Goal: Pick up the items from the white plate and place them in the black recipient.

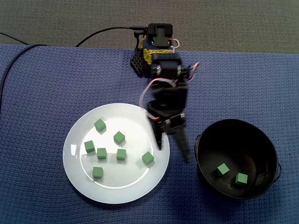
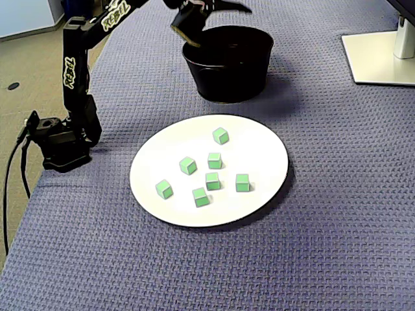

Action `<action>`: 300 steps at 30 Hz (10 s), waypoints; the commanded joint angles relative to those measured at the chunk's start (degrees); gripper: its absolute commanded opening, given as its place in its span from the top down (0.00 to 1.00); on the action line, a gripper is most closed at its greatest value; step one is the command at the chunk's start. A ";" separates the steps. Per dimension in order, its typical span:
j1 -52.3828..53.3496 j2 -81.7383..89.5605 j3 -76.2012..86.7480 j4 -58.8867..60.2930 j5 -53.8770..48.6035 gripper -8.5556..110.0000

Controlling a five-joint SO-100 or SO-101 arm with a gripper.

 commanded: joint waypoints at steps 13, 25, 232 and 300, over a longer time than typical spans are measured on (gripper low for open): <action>6.59 -5.89 16.00 -0.53 -2.29 0.56; 6.77 -10.02 29.00 -10.99 -6.24 0.58; -24.52 16.17 16.00 -12.39 -49.92 0.72; 36.04 2.72 59.85 -36.65 -114.87 0.93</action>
